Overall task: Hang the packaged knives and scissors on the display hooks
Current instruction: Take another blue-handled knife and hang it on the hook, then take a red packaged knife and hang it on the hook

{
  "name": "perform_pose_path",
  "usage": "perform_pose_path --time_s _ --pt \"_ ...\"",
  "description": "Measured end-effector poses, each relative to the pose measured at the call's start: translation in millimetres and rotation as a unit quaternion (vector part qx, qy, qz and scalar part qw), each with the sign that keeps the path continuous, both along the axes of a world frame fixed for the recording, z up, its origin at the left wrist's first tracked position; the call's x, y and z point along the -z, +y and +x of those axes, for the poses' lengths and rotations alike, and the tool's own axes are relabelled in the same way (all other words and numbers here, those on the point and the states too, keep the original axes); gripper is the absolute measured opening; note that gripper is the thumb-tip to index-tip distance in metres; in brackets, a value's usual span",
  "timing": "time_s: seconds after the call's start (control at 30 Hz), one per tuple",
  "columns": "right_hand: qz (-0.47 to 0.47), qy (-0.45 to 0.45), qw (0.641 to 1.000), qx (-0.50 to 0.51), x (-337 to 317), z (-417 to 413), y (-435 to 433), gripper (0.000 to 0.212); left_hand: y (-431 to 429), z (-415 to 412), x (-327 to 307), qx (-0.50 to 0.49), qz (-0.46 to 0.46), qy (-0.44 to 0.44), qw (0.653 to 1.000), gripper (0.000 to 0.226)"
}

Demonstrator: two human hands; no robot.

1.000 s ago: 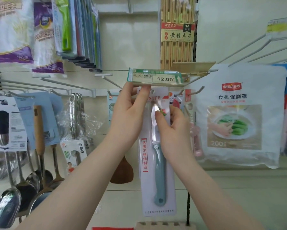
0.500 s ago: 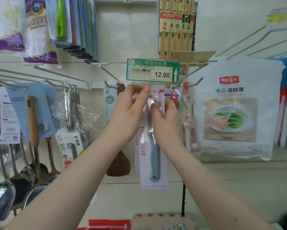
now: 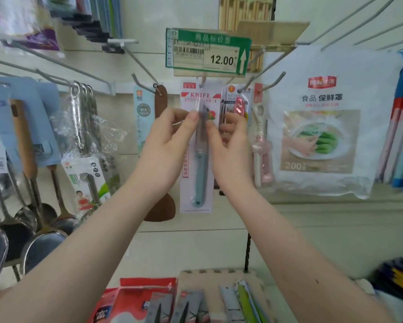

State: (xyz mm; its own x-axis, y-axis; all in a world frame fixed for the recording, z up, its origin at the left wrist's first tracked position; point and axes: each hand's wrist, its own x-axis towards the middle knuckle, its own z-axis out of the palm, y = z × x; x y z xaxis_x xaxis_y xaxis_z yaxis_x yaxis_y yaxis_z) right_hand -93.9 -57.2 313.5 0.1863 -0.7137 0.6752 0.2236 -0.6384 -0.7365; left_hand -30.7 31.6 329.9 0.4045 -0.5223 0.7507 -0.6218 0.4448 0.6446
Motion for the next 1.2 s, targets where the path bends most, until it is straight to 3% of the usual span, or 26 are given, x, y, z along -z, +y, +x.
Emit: perform_pose_path --time_s 0.07,0.23,0.5,0.73,0.87,1.07,1.2 --pt "0.003 -0.007 1.000 0.005 6.5 -3.9 0.0 0.046 0.2 -1.2 7.4 0.014 -0.021 0.006 1.000 0.017" --pt "-0.029 -0.001 1.000 0.010 33.1 -16.5 -0.1 0.054 -5.8 1.0 35.1 0.064 -0.041 0.000 0.997 0.015" --pt "-0.020 0.031 0.999 0.020 112.8 -37.7 -10.7 0.041 -16.4 -7.1 108.0 0.080 -0.029 0.051 0.995 0.015" --pt "0.074 0.092 0.992 0.039 194.2 -49.4 -31.7 0.029 -35.0 -8.8 177.6 0.083 0.016 0.112 0.990 0.021" --pt "0.126 0.134 0.981 0.056 240.1 -57.8 -42.1 0.025 -38.0 -9.8 219.6 0.072 0.067 0.170 0.980 0.014" --pt "0.203 0.253 0.943 0.072 321.7 -60.8 -50.3 0.017 -33.3 -10.5 283.2 0.055 0.126 0.232 0.963 0.015" --pt "0.262 0.375 0.884 0.095 376.9 -56.0 -49.0 0.025 -36.7 -18.1 319.1 0.050 0.136 0.287 0.947 0.018"
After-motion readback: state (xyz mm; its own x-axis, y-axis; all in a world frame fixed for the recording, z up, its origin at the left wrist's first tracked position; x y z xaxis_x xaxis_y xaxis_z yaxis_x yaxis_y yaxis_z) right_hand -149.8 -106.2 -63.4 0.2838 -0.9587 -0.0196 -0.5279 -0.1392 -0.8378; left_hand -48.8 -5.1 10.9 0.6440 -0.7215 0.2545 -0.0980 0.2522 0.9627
